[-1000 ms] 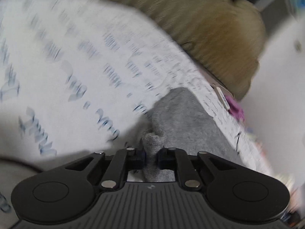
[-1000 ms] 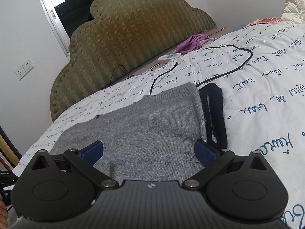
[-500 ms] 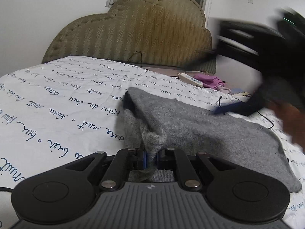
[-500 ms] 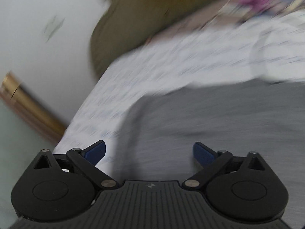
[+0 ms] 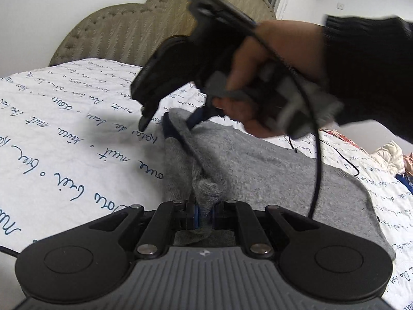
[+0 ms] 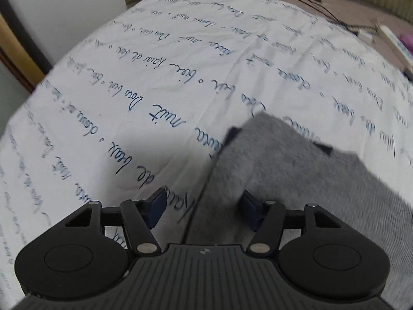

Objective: Fold small clothes

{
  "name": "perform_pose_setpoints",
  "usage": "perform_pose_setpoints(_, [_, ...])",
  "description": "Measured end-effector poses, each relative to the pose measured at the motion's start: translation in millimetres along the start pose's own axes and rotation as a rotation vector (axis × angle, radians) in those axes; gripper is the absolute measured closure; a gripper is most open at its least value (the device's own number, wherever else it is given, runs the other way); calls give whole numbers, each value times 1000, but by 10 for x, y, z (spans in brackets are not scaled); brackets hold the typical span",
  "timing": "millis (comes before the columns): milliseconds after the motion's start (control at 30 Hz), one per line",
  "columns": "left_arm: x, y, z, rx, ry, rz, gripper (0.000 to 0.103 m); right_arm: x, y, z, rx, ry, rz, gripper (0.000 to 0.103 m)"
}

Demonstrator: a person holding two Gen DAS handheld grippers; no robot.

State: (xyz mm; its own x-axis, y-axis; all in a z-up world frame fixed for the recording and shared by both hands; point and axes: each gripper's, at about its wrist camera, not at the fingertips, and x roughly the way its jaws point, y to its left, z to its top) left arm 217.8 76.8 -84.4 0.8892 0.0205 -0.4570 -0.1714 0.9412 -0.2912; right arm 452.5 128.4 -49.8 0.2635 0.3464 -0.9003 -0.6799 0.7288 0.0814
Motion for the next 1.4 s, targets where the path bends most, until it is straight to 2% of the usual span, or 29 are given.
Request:
perform_pose_setpoints(200, [18, 9, -7, 0, 2, -11, 94, 239, -32, 231, -25, 32, -79, 39])
perform_pose_setpoints(233, [19, 14, -8, 0, 2, -13, 94, 251, -37, 236, -33, 29, -72, 46])
perform_pose_setpoints(267, [40, 29, 4, 1, 4, -15, 94, 249, -44, 236, -37, 25, -76, 48])
perform_pose_setpoints(333, [53, 34, 5, 3, 6, -17, 94, 228, -105, 227, -35, 16, -84, 68])
perform_pose_setpoints(367, [57, 32, 8, 7, 9, -16, 94, 205, -162, 213, -23, 11, -79, 75])
perform_pose_setpoints(400, [56, 27, 10, 11, 10, -14, 94, 182, -246, 196, 0, 4, -60, 83])
perform_pose_setpoints(433, [63, 19, 14, 15, 12, -14, 94, 155, -342, 178, 38, -2, -26, 87])
perform_pose_setpoints(533, [67, -15, 35, 36, 14, -1, 94, 63, -574, 107, 149, -32, 67, 89])
perform_pose_setpoints(767, [-51, -268, 139, 90, -30, -15, 94, -282, -1019, -113, 249, -136, 176, 90])
perform_pose_setpoints(967, [-71, -851, 48, 249, -36, -87, 94, -682, -1605, -400, 334, -219, 274, 90])
perform_pose_setpoints(1133, [56, -1407, -75, 332, -9, -171, 94, -1036, -2206, -841, 423, -297, 346, 89])
perform_pose_setpoints(1400, [176, -2234, -401, 449, 32, -293, 94, -1328, -3220, -1755, 577, -359, 322, 88])
